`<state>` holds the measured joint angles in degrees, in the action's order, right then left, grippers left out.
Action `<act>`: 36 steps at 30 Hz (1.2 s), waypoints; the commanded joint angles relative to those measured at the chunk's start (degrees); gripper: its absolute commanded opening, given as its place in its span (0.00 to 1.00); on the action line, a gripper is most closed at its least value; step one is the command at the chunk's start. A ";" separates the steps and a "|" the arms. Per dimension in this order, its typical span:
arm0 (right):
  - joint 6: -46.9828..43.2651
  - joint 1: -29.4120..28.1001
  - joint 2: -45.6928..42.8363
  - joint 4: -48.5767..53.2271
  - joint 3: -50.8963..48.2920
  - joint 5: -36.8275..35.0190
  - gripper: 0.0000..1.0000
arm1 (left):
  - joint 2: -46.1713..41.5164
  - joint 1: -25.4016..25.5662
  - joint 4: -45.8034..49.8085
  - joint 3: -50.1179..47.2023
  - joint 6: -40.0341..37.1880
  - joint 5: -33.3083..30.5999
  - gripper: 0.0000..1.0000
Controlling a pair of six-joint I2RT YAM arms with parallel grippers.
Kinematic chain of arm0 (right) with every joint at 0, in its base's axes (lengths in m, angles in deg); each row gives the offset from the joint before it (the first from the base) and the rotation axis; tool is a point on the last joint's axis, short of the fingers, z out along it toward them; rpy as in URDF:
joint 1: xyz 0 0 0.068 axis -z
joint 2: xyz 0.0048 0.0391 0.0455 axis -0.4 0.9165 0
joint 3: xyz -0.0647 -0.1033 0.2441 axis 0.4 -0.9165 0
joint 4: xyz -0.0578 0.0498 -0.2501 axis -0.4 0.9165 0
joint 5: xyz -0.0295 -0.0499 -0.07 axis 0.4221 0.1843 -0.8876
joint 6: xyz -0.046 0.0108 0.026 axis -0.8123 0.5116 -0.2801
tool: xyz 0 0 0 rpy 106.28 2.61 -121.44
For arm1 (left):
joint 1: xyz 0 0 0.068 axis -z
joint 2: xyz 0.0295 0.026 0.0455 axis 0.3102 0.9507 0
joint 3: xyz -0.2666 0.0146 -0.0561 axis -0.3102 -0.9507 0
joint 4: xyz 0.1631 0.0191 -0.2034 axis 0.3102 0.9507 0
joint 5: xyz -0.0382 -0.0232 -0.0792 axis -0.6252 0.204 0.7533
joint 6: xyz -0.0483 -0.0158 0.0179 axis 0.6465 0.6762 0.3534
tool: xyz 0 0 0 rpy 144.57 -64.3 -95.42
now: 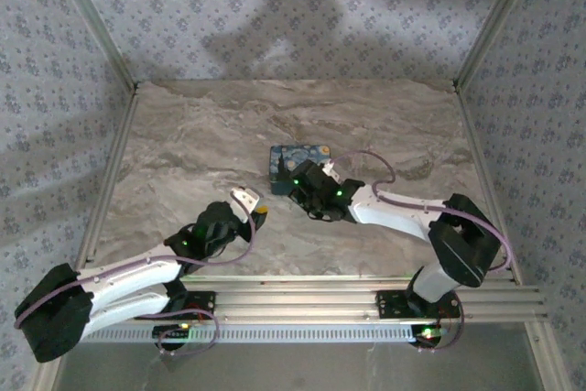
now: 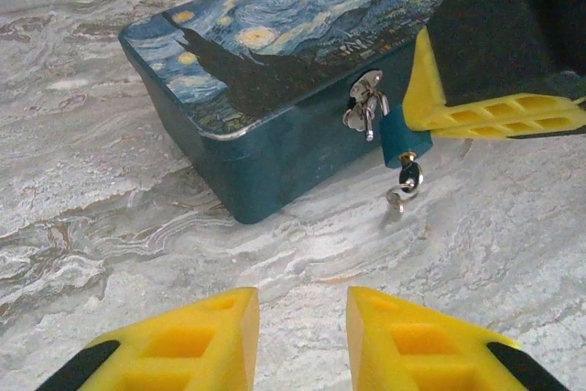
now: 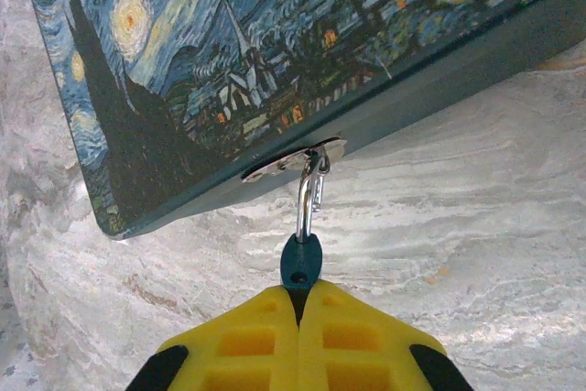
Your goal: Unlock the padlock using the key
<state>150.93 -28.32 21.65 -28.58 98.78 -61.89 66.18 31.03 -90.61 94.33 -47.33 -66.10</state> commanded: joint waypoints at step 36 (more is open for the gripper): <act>9.40 1.68 2.23 -10.33 -6.09 -16.02 0.00 | -3.89 -2.79 15.07 9.64 0.78 4.53 0.32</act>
<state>160.37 -26.90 25.68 -37.78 92.90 -73.65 62.33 28.43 -75.42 103.33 -46.89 -62.43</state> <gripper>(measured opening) 0.045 0.323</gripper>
